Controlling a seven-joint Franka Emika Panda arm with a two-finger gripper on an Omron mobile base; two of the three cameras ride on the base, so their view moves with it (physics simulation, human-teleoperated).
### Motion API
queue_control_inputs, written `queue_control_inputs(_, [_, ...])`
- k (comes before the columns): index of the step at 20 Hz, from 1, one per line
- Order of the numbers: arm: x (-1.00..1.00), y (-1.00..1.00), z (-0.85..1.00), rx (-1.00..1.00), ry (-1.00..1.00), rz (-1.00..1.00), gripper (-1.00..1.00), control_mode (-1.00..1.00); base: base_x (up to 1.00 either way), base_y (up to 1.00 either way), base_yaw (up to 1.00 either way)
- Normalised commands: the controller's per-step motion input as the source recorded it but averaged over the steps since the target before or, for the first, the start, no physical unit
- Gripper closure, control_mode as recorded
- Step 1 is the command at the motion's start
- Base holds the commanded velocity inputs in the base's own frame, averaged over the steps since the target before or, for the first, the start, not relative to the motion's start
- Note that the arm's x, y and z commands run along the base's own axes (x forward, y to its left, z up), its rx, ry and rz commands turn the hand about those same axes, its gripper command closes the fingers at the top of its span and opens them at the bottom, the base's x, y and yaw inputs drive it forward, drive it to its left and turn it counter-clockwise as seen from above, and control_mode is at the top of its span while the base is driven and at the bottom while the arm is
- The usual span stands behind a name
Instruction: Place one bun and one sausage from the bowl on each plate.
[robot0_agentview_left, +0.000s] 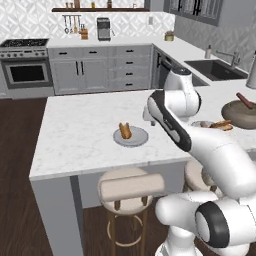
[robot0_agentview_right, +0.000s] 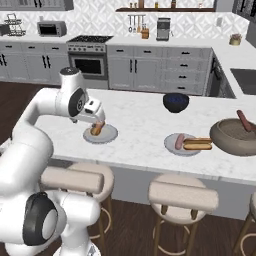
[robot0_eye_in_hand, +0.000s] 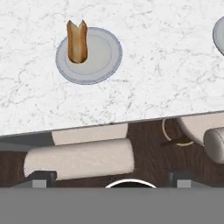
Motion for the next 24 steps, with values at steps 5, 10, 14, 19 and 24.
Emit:
queue_control_inputs(5, [0.00, 0.00, 0.00, 0.00, 0.00, 0.00, -1.00, 1.00, -0.42, -1.00, 0.00])
queue_control_inputs(10, [0.00, 0.00, 0.00, 0.00, 0.00, 0.00, -1.00, 1.00, -0.01, -1.00, 0.01])
queue_control_inputs(14, [0.00, 0.00, 0.00, 0.00, 0.00, 0.00, -1.00, 1.00, 0.01, -1.00, 0.05])
queue_control_inputs(19, [0.00, 0.00, 0.00, 0.00, 0.00, 0.00, -1.00, 1.00, 0.26, -1.00, 0.07])
queue_control_inputs(24, [0.20, -0.08, 0.00, 0.00, 0.00, 0.00, -1.00, -1.00, 0.70, -0.62, 0.03])
